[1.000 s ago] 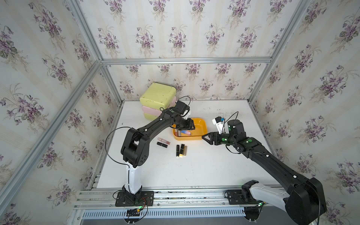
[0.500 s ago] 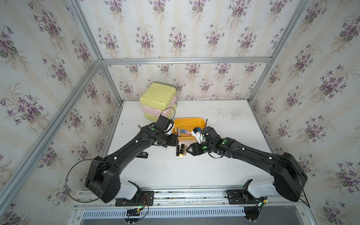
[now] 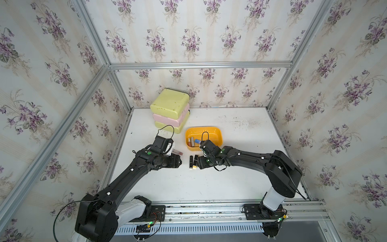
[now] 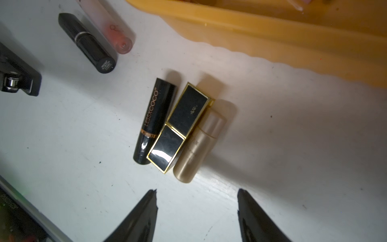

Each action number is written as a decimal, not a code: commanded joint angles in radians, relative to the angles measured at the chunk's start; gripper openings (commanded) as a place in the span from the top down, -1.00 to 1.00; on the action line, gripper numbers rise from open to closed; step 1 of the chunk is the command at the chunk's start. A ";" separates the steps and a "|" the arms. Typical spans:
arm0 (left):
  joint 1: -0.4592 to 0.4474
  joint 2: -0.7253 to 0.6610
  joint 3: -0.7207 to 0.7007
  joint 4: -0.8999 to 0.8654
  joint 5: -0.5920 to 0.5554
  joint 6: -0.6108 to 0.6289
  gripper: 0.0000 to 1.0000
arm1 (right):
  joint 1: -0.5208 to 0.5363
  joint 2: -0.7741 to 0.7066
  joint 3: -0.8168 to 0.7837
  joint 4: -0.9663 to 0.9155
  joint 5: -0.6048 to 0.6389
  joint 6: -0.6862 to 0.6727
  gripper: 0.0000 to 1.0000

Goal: Put the lipstick into the storage box
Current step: Pick up the lipstick at the center of the board.

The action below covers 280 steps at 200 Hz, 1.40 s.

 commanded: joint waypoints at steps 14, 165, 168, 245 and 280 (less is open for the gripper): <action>0.018 -0.019 -0.017 0.016 0.037 0.029 -0.41 | 0.001 0.046 0.047 -0.036 0.053 0.008 -0.22; 0.041 -0.010 -0.005 0.001 0.082 0.055 -0.44 | 0.000 0.131 0.105 -0.066 0.074 -0.016 0.04; 0.042 -0.010 -0.004 0.002 0.082 0.055 -0.44 | 0.001 0.132 0.106 -0.068 0.077 -0.016 0.04; 0.045 -0.005 -0.009 0.006 0.091 0.054 -0.45 | 0.001 0.141 0.108 -0.103 0.121 -0.027 0.02; 0.045 -0.005 -0.013 0.011 0.089 0.052 -0.46 | 0.001 0.148 0.104 -0.087 0.113 -0.040 0.02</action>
